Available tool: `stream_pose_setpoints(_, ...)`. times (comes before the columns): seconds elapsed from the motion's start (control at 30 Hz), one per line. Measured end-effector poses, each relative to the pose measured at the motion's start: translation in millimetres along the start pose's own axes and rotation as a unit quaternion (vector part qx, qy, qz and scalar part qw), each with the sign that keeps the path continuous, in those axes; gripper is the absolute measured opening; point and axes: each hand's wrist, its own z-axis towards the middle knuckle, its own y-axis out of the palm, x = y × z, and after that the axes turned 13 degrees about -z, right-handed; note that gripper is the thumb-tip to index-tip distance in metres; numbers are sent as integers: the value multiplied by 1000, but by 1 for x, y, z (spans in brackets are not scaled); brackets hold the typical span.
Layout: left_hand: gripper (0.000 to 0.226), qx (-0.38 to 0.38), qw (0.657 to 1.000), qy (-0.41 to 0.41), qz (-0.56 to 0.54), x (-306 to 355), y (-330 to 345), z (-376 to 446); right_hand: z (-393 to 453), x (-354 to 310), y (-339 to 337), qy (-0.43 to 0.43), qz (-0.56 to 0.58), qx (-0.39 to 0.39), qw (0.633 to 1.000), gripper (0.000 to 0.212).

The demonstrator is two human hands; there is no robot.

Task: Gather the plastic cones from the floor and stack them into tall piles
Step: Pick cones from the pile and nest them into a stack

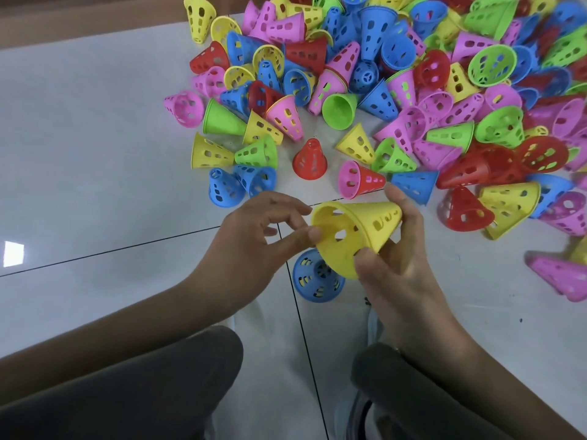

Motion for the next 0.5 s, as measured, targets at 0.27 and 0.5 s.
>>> stream_pose_setpoints(0.27, 37, -35, 998, 24, 36, -2, -7, 5, -2, -5, 2, -58, -67, 85, 992, 100)
stream_pose_setpoints(0.5, 30, -3, 998, 12, 68, -15, -29, 11, -4, 7, -3, -77, -395, 50, 914, 112)
